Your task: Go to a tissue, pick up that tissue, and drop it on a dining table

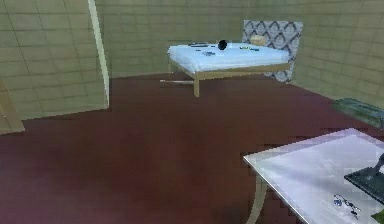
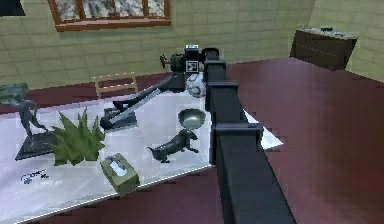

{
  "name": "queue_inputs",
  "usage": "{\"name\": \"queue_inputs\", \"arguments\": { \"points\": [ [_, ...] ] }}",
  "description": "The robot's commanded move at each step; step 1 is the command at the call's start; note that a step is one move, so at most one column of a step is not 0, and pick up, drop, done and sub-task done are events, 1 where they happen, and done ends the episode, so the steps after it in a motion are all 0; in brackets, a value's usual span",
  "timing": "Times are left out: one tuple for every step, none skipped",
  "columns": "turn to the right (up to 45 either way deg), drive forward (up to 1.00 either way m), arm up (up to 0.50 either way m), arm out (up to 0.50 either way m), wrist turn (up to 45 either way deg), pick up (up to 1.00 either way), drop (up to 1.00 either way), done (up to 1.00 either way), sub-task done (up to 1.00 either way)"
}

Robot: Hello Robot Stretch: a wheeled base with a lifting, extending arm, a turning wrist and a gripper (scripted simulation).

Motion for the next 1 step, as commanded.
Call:
{"name": "queue_inputs", "arguments": {
  "points": [
    [0.0,0.00,0.00,0.00,0.0,0.00,0.00,1.00,0.00]
  ]
}}
